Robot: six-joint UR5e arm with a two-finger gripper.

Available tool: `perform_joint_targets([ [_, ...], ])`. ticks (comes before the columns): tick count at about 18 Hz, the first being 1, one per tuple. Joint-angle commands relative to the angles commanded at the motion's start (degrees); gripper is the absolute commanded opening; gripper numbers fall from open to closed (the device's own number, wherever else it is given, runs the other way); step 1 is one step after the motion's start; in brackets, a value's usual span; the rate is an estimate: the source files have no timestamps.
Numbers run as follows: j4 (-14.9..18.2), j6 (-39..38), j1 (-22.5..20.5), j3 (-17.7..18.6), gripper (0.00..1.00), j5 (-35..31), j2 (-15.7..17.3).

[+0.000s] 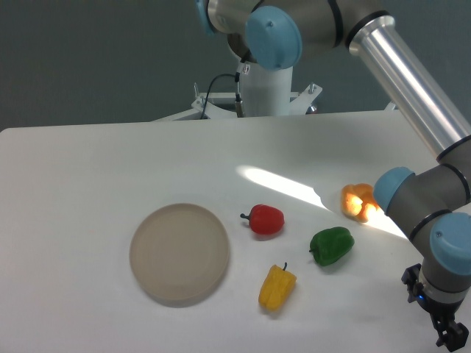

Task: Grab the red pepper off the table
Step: 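Move the open gripper across the table toward the red bell pepper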

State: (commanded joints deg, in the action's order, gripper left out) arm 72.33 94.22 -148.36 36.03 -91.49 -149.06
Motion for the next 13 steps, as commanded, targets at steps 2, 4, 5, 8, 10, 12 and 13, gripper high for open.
perform_joint_targets([
  [2,0.0,0.0,0.2,0.0,1.00,0.0,0.1],
  [4,0.1,0.0,0.4,1.4,1.00,0.1,1.0],
  [5,0.1,0.0,0.4,2.4,1.00,0.2,1.7],
  [8,0.5,-0.1,0.6,4.5,1.00,0.7,3.5],
  [10,0.6,0.1,1.1,8.3,1.00,0.8,6.4],
  [12,0.6,0.8,1.5,14.1,1.00,1.7,10.8],
  [13,0.6,0.8,2.2,16.7,1.00,1.8,12.6],
])
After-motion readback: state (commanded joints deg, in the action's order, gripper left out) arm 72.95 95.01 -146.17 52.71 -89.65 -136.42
